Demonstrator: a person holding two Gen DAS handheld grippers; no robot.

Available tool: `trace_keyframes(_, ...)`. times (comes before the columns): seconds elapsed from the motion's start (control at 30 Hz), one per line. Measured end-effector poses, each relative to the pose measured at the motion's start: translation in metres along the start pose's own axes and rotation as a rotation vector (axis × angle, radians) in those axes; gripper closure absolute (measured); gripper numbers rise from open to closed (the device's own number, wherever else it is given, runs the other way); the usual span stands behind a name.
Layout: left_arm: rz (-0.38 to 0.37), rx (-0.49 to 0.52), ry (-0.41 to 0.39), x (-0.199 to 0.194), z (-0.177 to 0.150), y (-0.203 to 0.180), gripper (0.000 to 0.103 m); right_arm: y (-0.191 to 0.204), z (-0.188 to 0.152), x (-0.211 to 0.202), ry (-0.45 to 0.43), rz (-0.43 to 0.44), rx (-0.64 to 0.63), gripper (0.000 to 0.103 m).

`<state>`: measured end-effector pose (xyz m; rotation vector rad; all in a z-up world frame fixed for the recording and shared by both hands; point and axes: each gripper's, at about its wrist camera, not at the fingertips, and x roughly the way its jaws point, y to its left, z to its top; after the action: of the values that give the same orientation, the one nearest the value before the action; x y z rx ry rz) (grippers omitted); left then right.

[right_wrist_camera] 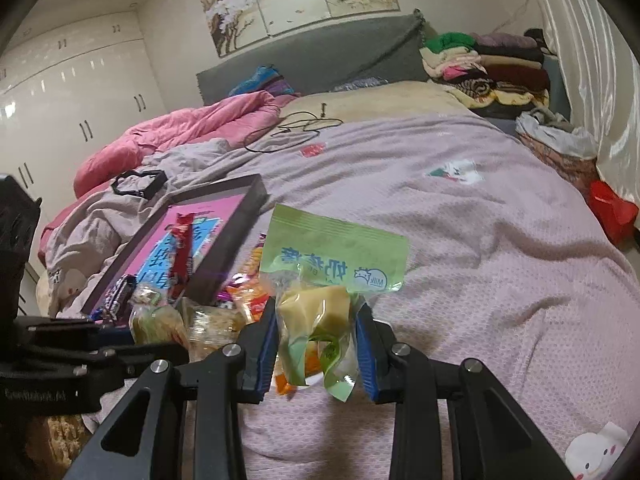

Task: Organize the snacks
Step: 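Carry the clear cake bag to the tray with the left tool while the right carries the green-labelled bag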

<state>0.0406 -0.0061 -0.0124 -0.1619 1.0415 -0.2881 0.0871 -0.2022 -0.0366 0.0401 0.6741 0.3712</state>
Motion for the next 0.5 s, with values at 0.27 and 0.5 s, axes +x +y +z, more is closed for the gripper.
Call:
trace_keyframes(0.27, 0.023, -0.014, -0.025, -0.01, -0.001, 0.013, 0.068, 0.026, 0.001, -0.009, -0.033, 0.003, -0.076, 0.068)
trace_keyframes(0.5, 0.036, -0.009, -0.044, -0.017, -0.002, 0.018, 0.068, 0.05, 0.002, -0.019, -0.073, 0.03, -0.152, 0.068)
